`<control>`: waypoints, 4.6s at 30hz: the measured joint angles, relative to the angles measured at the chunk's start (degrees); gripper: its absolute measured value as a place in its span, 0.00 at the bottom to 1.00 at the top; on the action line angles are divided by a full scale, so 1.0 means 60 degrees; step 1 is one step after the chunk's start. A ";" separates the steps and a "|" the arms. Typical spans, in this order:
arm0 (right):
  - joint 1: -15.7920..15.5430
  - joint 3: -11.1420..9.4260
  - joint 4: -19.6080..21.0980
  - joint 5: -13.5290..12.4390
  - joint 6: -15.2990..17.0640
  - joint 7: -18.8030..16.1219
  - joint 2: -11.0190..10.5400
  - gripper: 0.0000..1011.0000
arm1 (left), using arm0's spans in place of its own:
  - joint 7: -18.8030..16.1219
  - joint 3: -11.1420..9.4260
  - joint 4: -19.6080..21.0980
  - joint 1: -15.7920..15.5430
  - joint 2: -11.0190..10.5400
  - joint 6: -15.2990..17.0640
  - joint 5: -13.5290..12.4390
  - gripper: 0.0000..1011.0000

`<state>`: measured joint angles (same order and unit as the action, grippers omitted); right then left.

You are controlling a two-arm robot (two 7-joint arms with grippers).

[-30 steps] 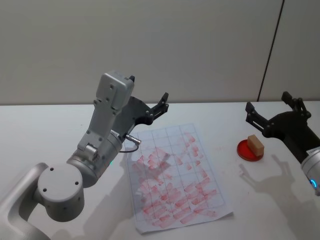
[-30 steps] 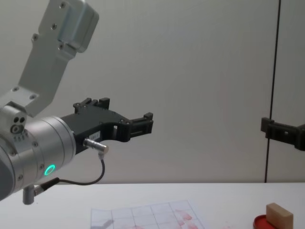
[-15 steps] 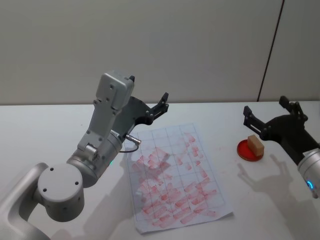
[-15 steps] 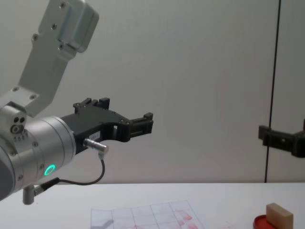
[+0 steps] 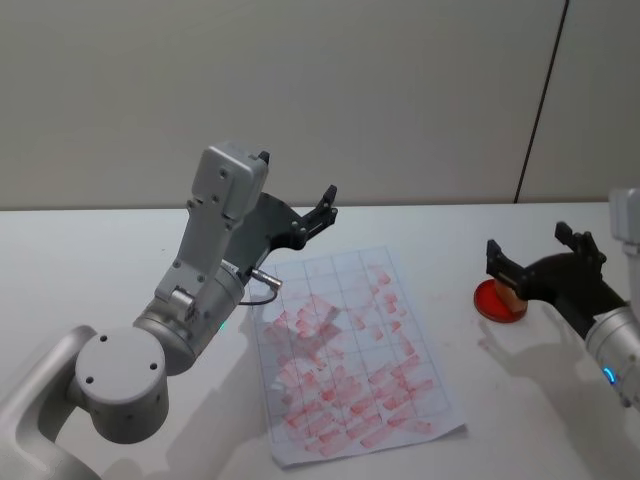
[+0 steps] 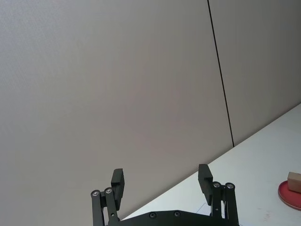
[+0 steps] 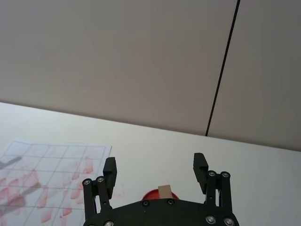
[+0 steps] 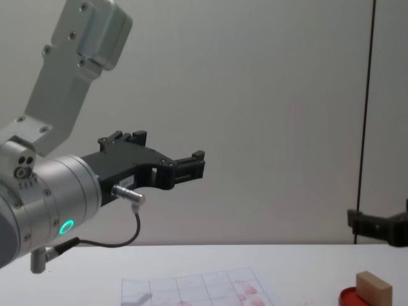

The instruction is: Use the one hand to pick up the stamp and affix it onto the A4 paper.

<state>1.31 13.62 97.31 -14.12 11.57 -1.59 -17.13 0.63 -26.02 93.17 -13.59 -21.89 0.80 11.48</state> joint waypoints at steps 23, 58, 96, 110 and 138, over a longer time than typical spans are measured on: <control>0.0860 -0.0031 -0.1681 0.0320 0.0984 -0.0213 0.0383 0.99 | -0.0001 0.0000 0.0000 0.0000 0.0000 0.0000 0.0000 0.99; 0.1326 0.0029 -0.2832 0.0703 0.1155 -0.0486 0.0661 0.22 | 0.0000 0.0000 0.0001 0.0000 0.0000 0.0000 -0.0001 0.99; 0.1570 0.0064 -0.3405 0.0692 0.1003 -0.0487 0.0926 0.22 | -0.0001 0.0000 0.0000 0.0000 0.0000 0.0000 0.0000 0.99; 0.1646 0.0041 -0.3633 0.0641 0.1071 -0.0505 0.0996 0.22 | 0.0000 0.0000 0.0000 0.0000 0.0000 0.0000 0.0000 0.99; 0.1420 0.0320 -0.1865 0.1039 0.1192 -0.0629 0.1132 0.22 | -0.0001 0.0000 0.0000 0.0000 0.0000 0.0000 0.0000 0.99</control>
<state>9.83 15.54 86.12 -7.88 18.72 -5.37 -10.34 0.62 -26.02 93.18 -13.59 -21.89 0.80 11.48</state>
